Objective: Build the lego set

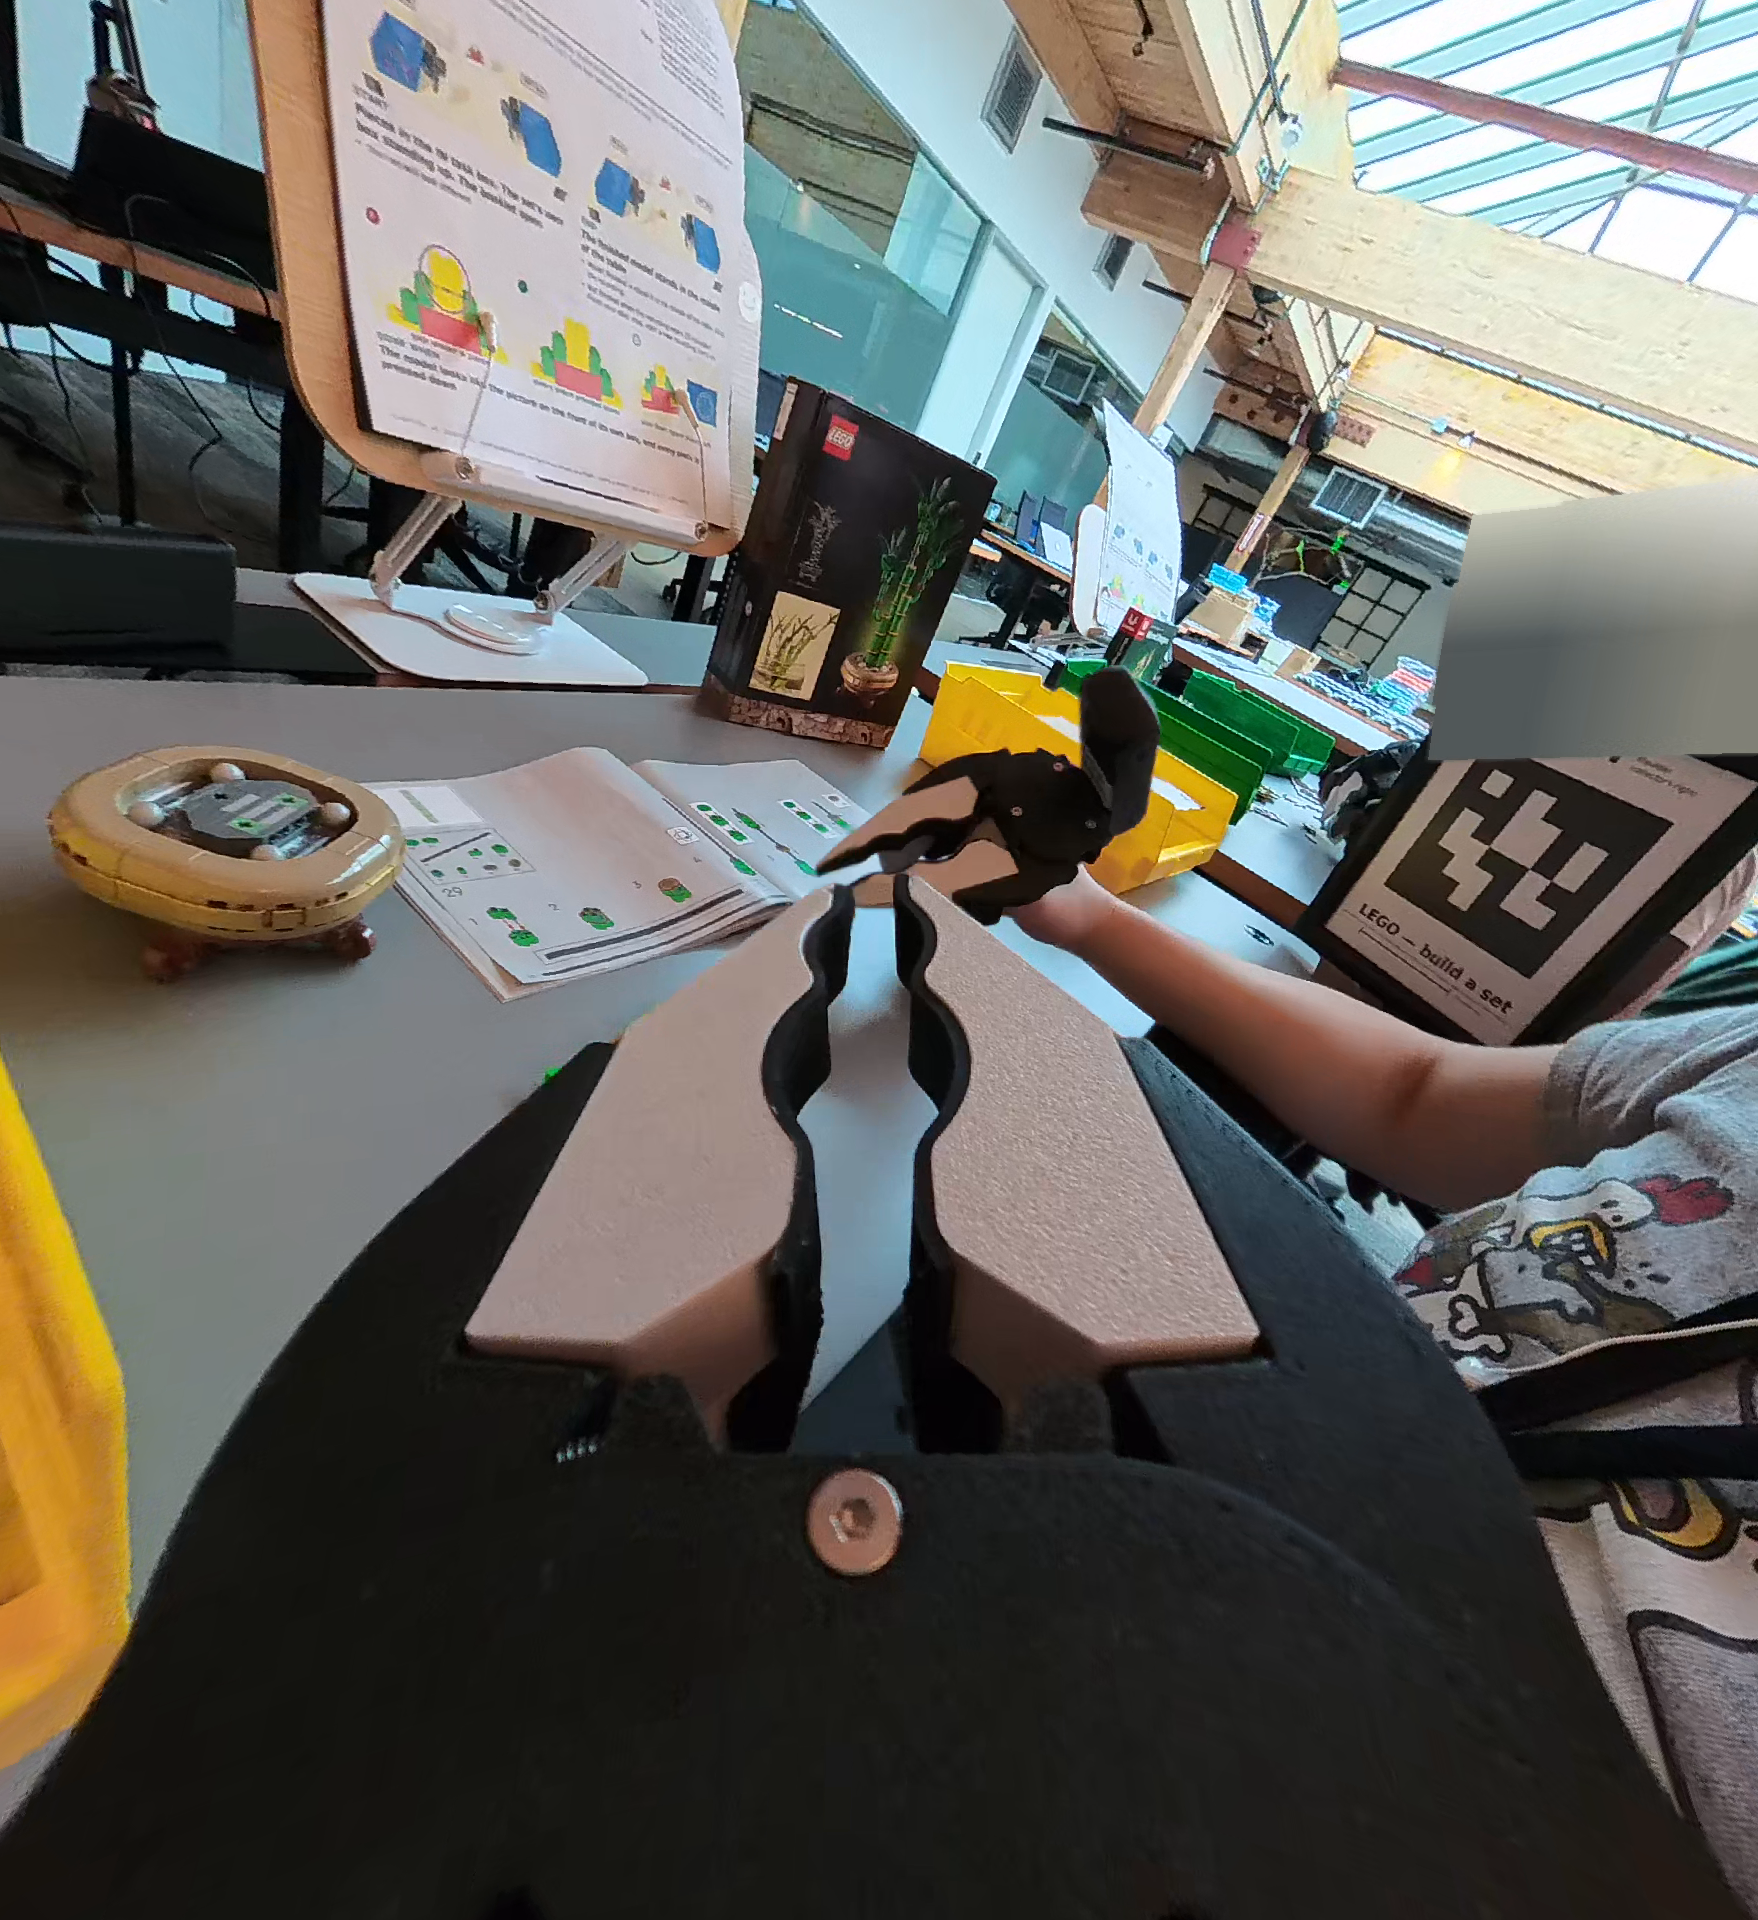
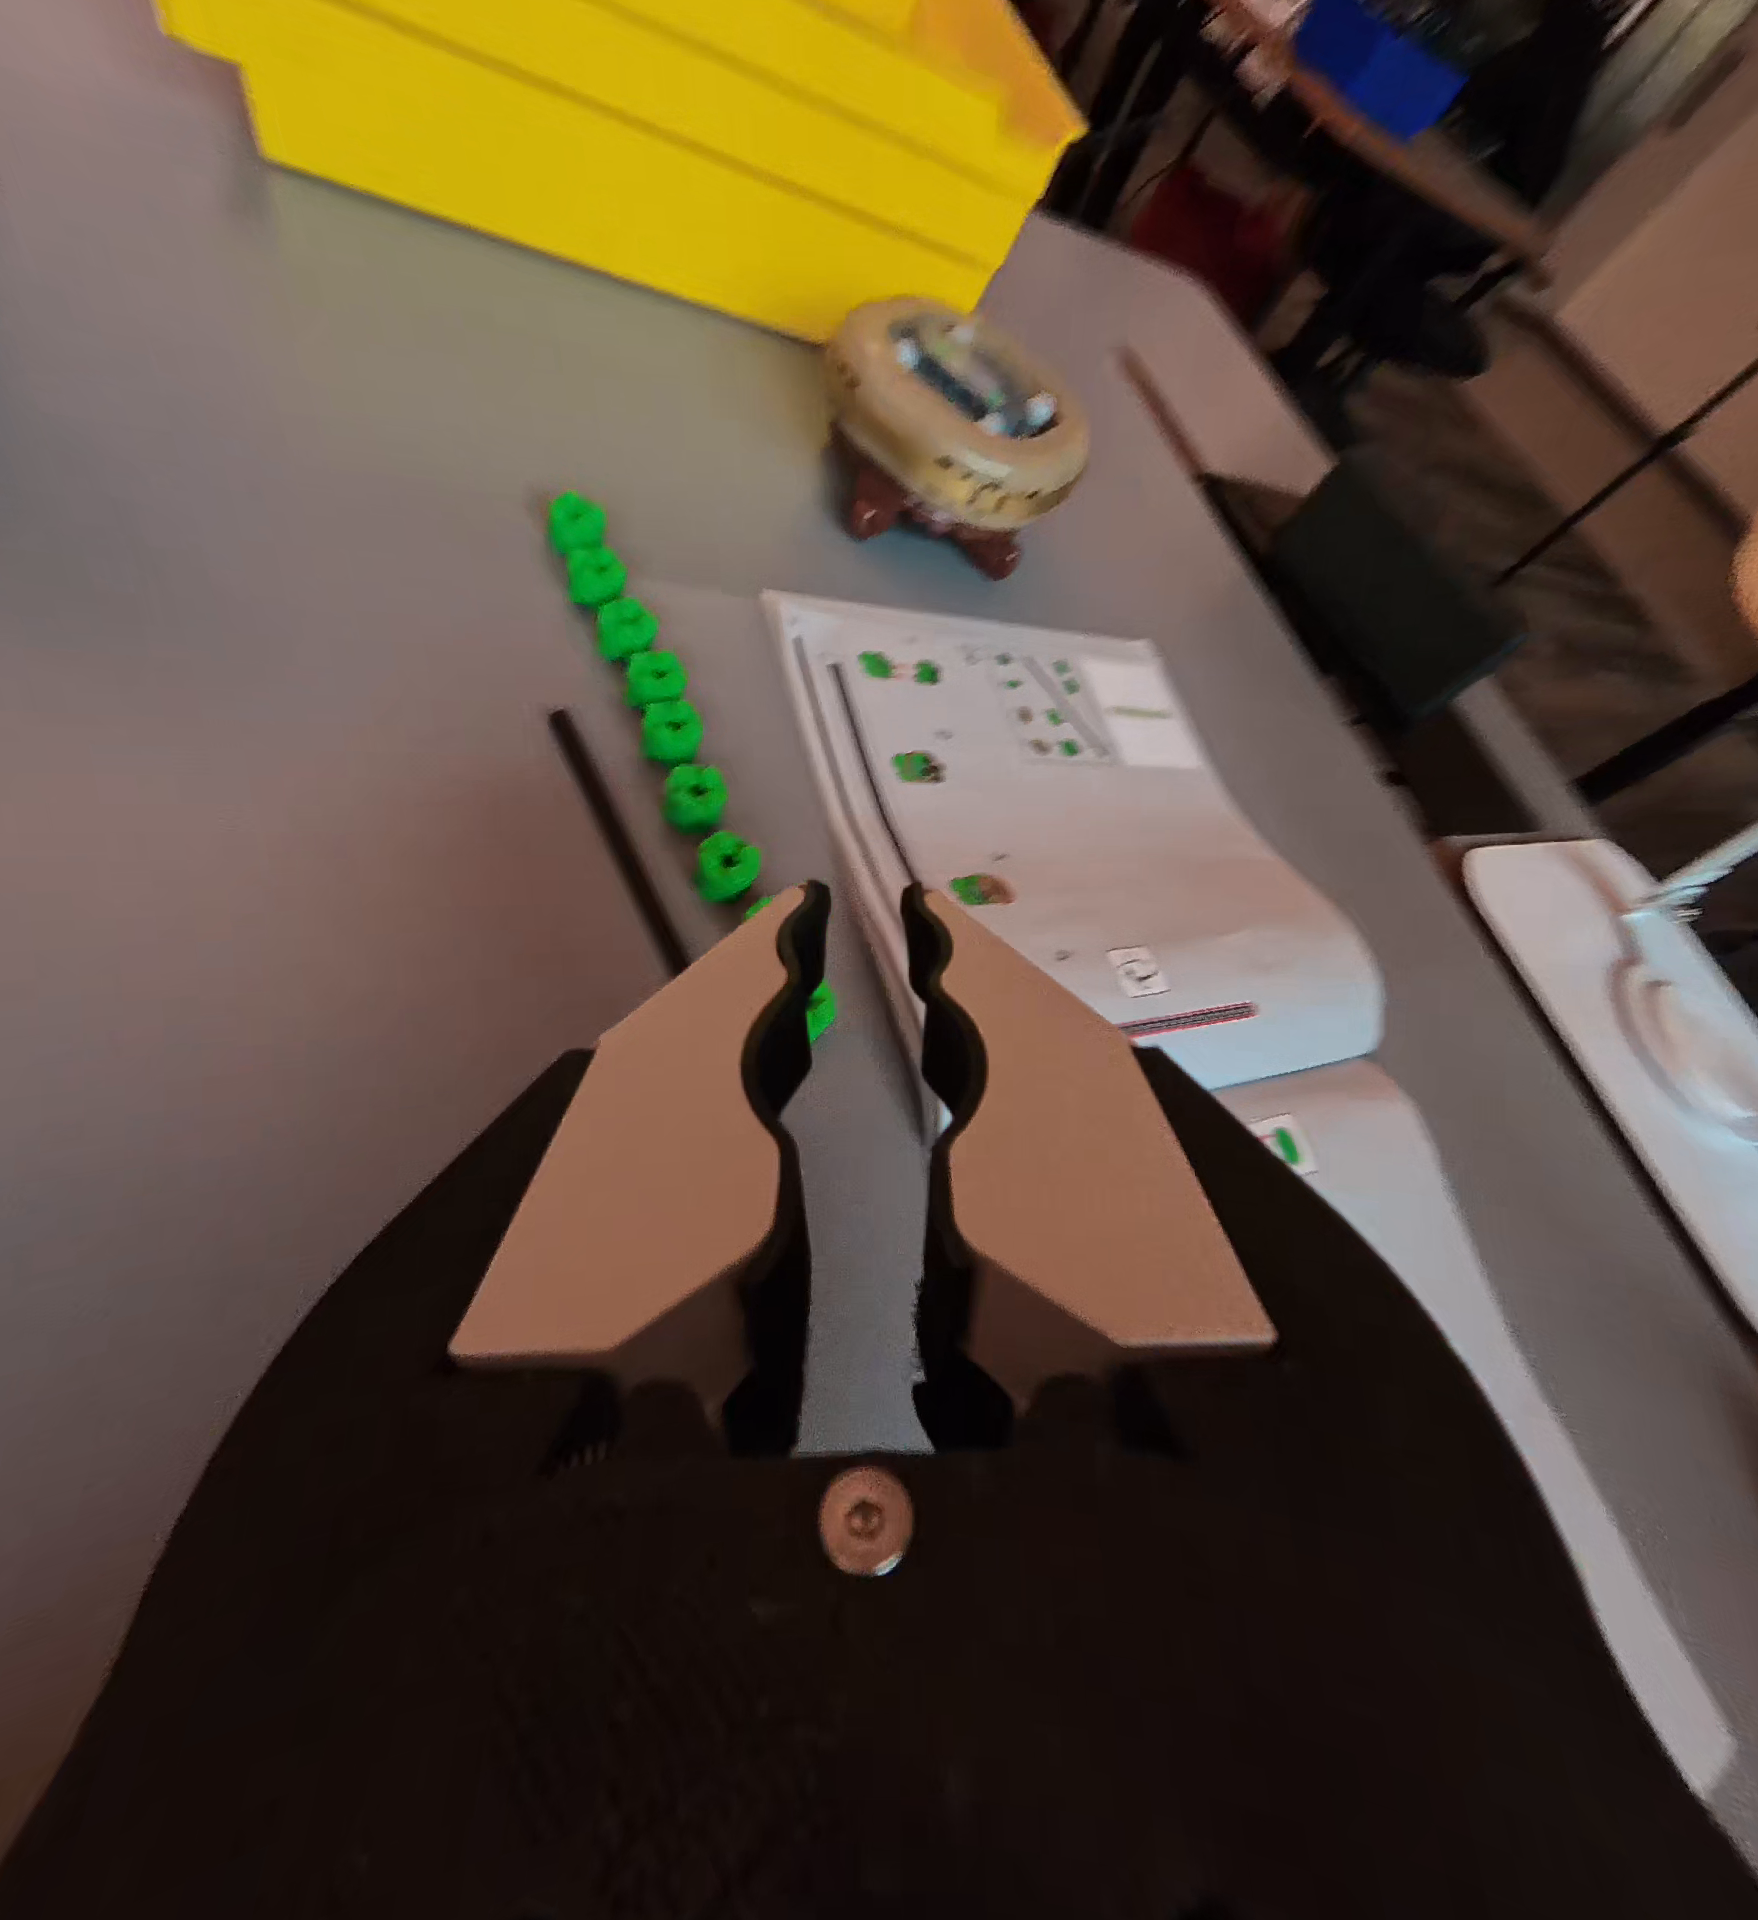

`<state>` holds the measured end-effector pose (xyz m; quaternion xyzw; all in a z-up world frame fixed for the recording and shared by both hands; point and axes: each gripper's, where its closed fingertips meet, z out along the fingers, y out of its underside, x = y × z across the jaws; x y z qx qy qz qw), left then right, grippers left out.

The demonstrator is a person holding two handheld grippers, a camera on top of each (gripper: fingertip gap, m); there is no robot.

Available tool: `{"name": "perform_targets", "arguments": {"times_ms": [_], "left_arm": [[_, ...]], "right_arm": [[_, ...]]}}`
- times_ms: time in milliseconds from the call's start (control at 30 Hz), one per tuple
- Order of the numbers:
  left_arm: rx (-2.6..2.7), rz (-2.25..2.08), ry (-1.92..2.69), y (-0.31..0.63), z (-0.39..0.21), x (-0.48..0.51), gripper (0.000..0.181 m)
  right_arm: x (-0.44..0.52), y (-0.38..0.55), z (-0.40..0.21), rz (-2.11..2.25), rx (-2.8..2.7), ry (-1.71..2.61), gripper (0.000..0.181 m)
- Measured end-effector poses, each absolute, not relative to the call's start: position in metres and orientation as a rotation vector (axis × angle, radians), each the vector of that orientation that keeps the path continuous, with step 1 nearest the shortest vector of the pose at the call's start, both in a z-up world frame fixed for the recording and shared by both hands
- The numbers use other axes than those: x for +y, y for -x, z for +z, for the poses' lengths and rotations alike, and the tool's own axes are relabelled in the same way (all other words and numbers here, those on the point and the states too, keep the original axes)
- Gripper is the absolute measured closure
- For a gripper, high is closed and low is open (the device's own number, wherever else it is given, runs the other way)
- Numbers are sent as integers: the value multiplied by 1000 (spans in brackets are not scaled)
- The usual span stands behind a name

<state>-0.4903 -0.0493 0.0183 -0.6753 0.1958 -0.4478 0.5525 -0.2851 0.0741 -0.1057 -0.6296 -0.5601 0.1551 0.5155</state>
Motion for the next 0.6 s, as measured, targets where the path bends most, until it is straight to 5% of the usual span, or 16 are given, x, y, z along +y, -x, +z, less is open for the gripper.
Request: {"name": "perform_targets", "arguments": {"times_ms": [233, 600], "left_arm": [[469, -914, 1606, 504, 14, -44, 175], [470, -580, 1586, 562, 39, -34, 164]], "right_arm": [[97, 282, -38, 181, -1010, 1339, 179], [87, 290, -47, 244, -1057, 1394, 181]]}}
